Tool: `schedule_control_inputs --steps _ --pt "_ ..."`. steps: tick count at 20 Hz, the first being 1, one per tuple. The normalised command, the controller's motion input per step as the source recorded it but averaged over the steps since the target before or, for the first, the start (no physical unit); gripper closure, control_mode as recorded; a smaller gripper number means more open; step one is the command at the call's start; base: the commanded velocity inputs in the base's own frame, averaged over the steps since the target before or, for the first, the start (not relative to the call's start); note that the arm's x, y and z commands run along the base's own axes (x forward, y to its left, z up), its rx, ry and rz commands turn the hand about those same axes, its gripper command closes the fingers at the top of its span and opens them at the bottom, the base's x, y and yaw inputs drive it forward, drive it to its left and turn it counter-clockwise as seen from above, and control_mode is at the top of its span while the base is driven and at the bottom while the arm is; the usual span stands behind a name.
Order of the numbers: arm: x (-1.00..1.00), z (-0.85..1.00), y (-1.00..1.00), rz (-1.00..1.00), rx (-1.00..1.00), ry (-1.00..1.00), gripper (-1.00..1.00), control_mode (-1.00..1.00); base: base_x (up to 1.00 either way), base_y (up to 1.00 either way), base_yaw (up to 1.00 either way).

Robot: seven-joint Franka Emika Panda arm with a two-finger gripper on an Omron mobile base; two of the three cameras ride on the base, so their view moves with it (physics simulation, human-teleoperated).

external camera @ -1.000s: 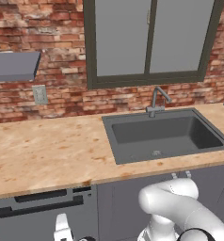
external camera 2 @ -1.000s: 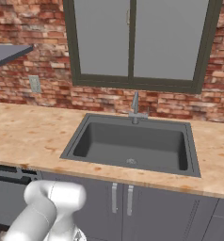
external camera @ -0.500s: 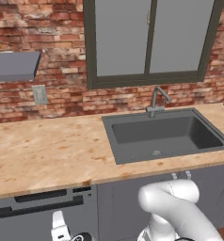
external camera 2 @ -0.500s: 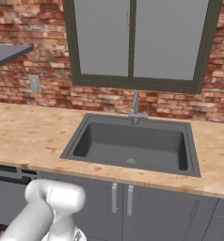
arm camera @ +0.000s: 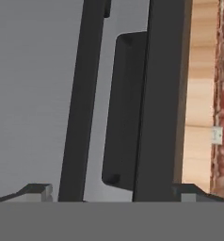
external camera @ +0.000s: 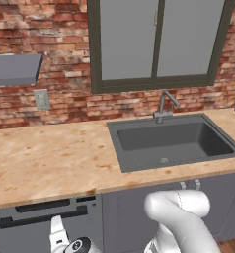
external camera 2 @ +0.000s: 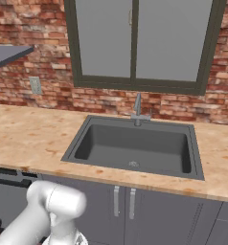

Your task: Open the dishwasher door and pull out the top rack.

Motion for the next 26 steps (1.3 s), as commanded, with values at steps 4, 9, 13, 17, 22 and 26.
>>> schedule_control_inputs --steps 4,9,13,17,22,26 --pt "0.27 -0.16 0.16 0.00 0.00 -0.03 -1.00 -1.00 0.00 0.00 0.00" --pt "0.25 -0.17 0.20 0.00 -0.01 -0.07 -1.00 -1.00 0.00 0.00 0.00" --pt "0.25 -0.19 0.19 0.00 0.00 -0.06 -1.00 -1.00 0.00 0.00 0.00" --pt "0.19 -0.28 0.23 0.00 0.00 -0.06 -1.00 -1.00 0.00 0.00 0.00" --pt "0.21 -0.29 0.21 0.00 0.01 -0.05 -1.00 -1.00 0.00 0.00 0.00" --pt "0.28 -0.23 0.17 0.00 0.03 -0.04 -1.00 -1.00 0.00 0.00 0.00"
